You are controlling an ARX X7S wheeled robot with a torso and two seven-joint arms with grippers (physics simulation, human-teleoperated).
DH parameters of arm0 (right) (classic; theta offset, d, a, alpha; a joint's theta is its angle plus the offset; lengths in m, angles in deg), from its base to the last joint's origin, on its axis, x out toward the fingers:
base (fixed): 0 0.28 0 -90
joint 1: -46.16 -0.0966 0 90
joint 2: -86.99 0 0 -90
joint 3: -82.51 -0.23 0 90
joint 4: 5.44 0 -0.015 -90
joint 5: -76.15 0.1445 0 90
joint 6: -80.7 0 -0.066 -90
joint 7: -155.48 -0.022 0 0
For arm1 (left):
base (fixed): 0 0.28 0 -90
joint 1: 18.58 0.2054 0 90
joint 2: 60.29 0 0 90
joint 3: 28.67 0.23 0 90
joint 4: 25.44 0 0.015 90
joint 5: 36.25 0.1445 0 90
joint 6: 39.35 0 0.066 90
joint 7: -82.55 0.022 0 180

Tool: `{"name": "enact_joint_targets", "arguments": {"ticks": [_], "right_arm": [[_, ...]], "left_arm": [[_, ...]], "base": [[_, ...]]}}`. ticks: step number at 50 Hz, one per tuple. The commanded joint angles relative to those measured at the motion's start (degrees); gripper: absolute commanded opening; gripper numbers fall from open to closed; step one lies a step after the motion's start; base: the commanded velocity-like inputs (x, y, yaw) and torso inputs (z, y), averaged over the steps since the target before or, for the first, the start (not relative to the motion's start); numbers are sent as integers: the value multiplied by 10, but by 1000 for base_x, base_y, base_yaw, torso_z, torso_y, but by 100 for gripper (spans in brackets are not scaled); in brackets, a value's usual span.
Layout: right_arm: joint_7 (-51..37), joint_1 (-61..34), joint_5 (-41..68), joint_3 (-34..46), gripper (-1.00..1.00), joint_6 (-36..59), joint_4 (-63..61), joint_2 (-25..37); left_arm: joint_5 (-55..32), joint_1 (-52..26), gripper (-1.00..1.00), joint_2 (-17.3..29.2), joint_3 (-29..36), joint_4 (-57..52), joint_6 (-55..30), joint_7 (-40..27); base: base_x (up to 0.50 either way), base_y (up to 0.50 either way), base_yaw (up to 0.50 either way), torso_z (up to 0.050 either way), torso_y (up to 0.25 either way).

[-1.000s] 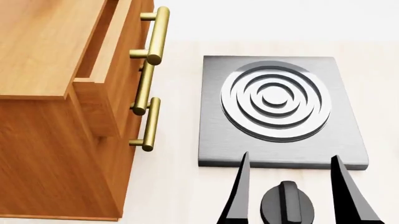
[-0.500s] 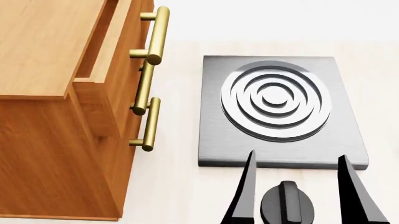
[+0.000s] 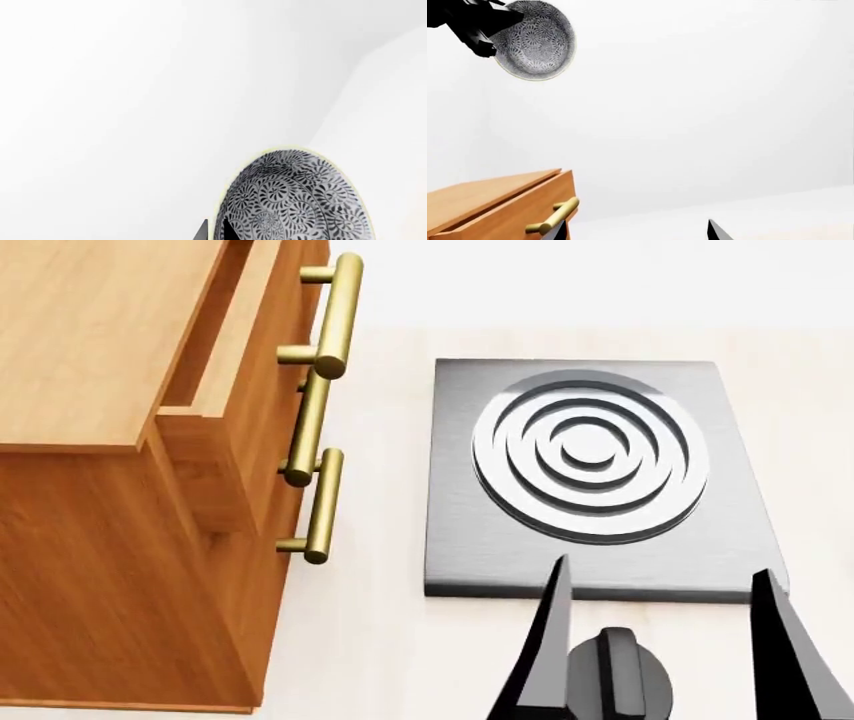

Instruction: Pick the akita bowl on the wooden cabinet and place it on the plate.

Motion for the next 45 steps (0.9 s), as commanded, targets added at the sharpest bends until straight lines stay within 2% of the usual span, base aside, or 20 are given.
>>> {"name": "enact_joint_targets", "arguments": {"ticks": [1, 18, 32, 45], "right_arm": [[-7, 2, 6, -6, 100, -7, -5, 6], [-34, 3, 32, -32, 100, -21, -17, 20], [-49, -13, 39, -16, 100, -27, -26, 32], [-58, -21, 36, -1, 100, -34, -23, 41]], "left_arm": [[-13, 33, -100, 7, -8, -135, -21, -6], [-43, 80, -100, 17, -19, -238, -37, -10], [-43, 115, -100, -4, -15, -224, -5, -27], [-48, 150, -100, 8, 2, -258, -2, -34]], "base": [[0, 0, 0, 0, 0], [0, 0, 0, 0, 0], [0, 0, 0, 0, 0], [0, 0, 0, 0, 0]]}}
